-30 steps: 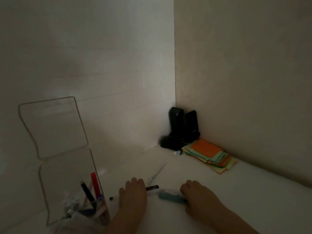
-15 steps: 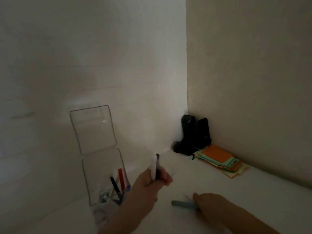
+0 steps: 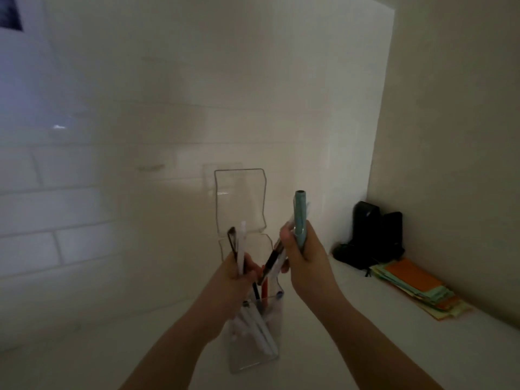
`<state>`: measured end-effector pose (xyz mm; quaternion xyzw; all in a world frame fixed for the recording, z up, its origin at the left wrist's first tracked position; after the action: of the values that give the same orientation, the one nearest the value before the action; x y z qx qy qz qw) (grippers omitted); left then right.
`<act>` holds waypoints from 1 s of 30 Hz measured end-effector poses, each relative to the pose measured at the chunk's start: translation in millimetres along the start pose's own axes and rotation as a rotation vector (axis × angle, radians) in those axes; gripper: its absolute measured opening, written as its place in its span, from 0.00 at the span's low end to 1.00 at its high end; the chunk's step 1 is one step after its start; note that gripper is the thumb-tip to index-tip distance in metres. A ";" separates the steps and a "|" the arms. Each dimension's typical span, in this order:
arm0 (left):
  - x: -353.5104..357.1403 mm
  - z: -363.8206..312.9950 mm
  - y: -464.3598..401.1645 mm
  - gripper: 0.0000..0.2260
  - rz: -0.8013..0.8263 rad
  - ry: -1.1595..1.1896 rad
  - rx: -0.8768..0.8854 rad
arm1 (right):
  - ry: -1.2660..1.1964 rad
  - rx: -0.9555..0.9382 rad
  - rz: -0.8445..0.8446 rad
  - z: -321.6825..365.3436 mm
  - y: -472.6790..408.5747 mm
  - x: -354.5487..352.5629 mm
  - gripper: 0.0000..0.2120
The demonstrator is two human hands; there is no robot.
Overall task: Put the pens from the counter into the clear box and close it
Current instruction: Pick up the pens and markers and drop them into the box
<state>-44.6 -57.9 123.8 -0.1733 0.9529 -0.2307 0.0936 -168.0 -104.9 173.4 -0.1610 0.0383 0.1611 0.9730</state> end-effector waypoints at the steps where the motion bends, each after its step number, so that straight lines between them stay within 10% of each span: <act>1: 0.6 0.9 -0.5 0.10 0.006 -0.039 -0.002 | 0.028 -0.002 -0.019 -0.3 -1.1 5.7 0.06; 14: -10.9 -40.4 -1.4 0.23 -0.015 -0.027 0.328 | 0.203 0.058 0.004 -19.8 -6.5 16.1 0.05; 21: -2.5 -19.5 -4.3 0.02 0.061 -0.208 0.269 | 0.237 0.071 0.072 -12.9 -14.3 27.4 0.03; 25: -22.8 -41.7 -3.0 0.20 -0.105 -0.173 0.453 | 0.526 0.103 0.112 -30.7 -13.5 33.6 0.03; 30: -8.4 -42.3 4.0 0.14 0.061 -0.749 0.649 | 0.227 0.101 -0.050 -7.4 -11.6 11.3 0.14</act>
<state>-48.9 -34.2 159.8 -0.1783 0.7376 -0.4344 0.4852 -153.7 -114.3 168.5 -0.1297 0.1523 0.1156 0.9729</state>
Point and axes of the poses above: each hand's wrist, its own y-axis away from the middle knuckle, its own x-axis out of the palm, z = x × y, the point moved 9 cm from there along -y, towards the middle knuckle, and after that the axes turned 15 degrees about x, right-handed, at the moved point
